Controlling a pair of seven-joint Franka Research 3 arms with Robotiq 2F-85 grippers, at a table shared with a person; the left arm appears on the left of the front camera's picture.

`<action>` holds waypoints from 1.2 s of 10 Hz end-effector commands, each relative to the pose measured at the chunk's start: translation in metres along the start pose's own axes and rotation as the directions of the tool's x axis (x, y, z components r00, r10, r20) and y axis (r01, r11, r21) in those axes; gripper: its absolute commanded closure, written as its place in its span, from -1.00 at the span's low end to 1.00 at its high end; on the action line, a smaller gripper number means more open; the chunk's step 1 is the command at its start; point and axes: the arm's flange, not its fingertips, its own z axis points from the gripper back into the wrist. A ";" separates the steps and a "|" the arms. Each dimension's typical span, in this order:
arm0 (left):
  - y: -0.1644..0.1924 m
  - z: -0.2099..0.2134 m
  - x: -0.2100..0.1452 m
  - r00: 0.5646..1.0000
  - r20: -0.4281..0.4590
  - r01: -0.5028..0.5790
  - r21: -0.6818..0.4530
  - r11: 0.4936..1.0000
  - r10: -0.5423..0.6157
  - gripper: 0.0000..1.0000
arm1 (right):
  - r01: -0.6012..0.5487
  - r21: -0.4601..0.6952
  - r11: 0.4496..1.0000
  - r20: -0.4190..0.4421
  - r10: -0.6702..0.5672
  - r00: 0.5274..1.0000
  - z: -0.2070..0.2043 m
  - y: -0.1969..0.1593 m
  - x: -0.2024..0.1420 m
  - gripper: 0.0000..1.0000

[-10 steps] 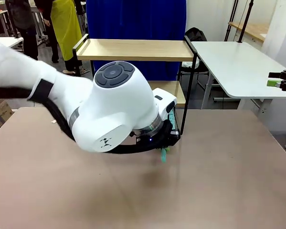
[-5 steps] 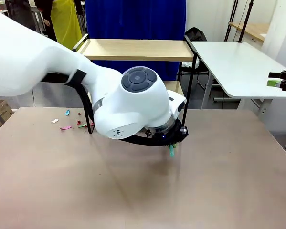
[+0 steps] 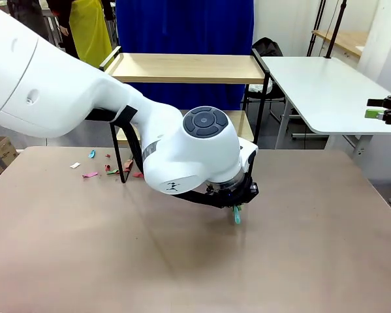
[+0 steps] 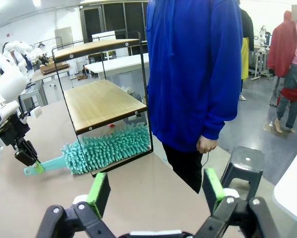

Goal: Clean the shelf.
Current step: Clean the specific section of the Shelf indicated by the human with the Duster.

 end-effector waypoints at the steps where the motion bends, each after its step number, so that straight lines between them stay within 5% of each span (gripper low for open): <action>1: 0.000 -0.001 0.000 1.000 -0.001 -0.004 0.001 1.000 0.004 0.74 | -0.005 0.003 1.000 0.002 0.005 1.000 -0.002 0.002 0.003 -1.00; 8: 0.154 0.050 0.051 0.983 -0.122 -0.103 0.273 0.957 0.140 0.74 | -0.005 0.003 1.000 0.002 0.005 1.000 -0.002 0.002 0.003 -1.00; 12: 0.219 0.082 0.053 0.987 -0.088 -0.081 0.452 0.888 0.134 0.74 | -0.005 0.003 1.000 0.002 0.005 1.000 -0.002 0.002 0.003 -1.00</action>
